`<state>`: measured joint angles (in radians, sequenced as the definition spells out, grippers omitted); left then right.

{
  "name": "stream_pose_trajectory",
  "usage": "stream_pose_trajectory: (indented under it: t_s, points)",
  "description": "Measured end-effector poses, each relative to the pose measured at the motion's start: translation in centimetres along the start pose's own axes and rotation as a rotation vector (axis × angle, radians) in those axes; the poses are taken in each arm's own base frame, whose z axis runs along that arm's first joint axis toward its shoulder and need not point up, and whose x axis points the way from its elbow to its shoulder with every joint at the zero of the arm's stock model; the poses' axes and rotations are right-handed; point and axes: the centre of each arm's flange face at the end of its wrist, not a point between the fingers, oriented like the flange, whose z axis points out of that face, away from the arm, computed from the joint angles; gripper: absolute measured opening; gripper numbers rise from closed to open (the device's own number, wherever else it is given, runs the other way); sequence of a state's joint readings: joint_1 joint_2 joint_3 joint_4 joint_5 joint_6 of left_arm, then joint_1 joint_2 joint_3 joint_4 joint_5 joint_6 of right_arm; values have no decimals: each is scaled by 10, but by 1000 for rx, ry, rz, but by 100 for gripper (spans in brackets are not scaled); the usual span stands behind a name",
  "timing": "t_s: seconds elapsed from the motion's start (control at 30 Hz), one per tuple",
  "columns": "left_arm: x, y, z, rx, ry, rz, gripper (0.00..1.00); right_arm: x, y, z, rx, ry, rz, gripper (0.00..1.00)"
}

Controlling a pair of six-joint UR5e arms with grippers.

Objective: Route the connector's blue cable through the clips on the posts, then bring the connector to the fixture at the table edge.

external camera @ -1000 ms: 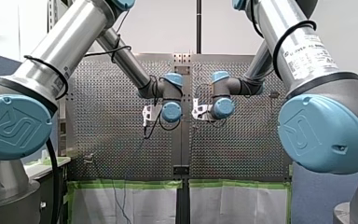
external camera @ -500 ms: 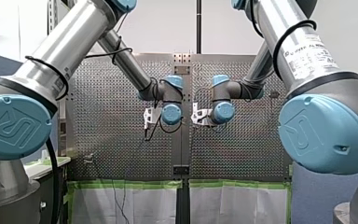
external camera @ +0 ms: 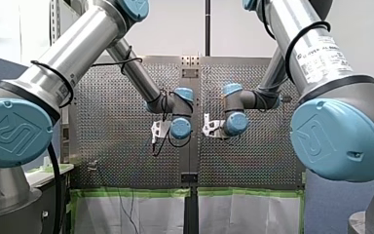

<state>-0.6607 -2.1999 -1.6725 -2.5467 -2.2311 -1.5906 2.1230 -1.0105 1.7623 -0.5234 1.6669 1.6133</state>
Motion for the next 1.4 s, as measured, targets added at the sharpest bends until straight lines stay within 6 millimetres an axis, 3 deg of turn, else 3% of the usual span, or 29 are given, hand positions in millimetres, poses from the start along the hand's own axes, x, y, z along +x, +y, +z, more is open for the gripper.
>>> stream_pose_trajectory:
  t_s: [0.3,1.1,1.4]
  points:
    - [0,-1,0,3,-5,-4,0,-6,14,0,-31,6,3,0]
    - [-1,-1,8,26,-19,-11,0,3,61,20,-74,89,17,0]
    - [22,-7,9,38,7,5,0,1,67,22,-77,83,19,0]
